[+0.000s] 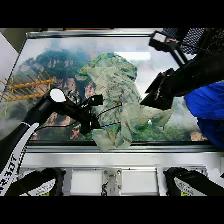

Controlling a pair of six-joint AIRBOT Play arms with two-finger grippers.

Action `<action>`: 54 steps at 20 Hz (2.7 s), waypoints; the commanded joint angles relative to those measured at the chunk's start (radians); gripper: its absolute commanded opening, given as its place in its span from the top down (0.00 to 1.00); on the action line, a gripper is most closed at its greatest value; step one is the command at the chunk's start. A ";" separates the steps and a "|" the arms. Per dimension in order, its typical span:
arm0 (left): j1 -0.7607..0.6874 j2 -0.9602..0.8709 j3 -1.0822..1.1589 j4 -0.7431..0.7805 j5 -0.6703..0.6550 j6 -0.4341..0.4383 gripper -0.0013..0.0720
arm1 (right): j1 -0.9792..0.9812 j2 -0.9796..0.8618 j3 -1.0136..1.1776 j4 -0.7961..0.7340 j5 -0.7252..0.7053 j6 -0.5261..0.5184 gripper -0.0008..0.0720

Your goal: Fold the clothes and pants, and hang the long-sleeved shirts on hangers.

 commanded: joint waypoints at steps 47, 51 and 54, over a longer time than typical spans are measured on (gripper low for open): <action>0.000 0.000 0.001 0.000 0.000 0.000 0.97 | -0.470 -0.184 -0.642 0.536 0.071 -0.930 0.28; 0.000 0.000 0.001 -0.001 0.001 0.000 0.97 | -0.469 -0.184 -0.642 0.536 0.071 -0.930 0.28; 0.000 0.000 0.001 -0.001 0.001 0.000 0.97 | -0.469 -0.184 -0.642 0.536 0.071 -0.930 0.29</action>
